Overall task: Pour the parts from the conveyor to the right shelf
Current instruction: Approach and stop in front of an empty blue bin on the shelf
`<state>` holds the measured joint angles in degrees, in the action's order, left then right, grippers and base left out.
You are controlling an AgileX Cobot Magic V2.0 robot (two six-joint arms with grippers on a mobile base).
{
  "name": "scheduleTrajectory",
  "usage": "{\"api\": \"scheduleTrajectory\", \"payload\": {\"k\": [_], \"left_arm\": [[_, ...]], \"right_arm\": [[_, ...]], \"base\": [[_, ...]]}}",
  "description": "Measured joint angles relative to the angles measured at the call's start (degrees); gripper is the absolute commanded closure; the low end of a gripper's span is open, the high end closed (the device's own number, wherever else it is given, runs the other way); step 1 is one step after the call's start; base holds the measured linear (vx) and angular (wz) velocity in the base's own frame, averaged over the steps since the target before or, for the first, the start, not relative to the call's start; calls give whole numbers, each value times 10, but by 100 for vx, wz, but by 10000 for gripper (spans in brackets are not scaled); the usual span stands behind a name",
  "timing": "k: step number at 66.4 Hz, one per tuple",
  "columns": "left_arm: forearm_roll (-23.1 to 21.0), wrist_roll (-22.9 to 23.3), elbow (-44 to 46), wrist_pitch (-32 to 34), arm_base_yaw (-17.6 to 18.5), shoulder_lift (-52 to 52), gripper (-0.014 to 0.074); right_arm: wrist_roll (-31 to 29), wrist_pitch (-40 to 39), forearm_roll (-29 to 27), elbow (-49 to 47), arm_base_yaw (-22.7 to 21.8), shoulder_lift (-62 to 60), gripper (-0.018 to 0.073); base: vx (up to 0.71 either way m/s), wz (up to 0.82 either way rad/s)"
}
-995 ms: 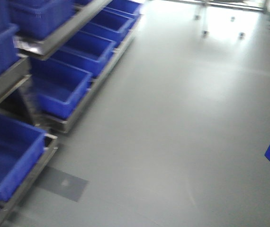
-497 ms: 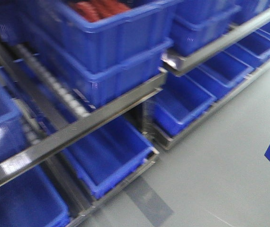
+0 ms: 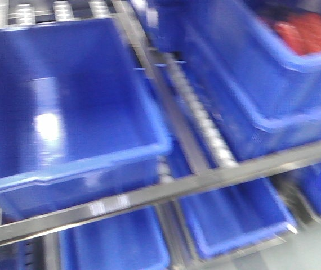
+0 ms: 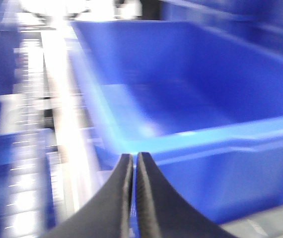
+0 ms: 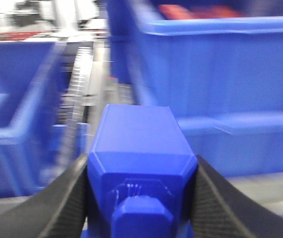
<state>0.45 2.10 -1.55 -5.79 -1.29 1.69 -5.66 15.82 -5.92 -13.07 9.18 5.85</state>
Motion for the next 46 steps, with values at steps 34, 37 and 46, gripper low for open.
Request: {"api": "scheduleTrajectory", "payload": {"k": [34,37,46], "left_arm": [[0,0,0,0,0,0,602],[0,0,0,0,0,0,602],[0,0,0,0,0,0,602]], "right_arm": [[0,0,0,0,0,0,564],[0,0,0,0,0,0,564],[0,0,0,0,0,0,564]], "base": [[19,44],[17,15],[15,12]]}}
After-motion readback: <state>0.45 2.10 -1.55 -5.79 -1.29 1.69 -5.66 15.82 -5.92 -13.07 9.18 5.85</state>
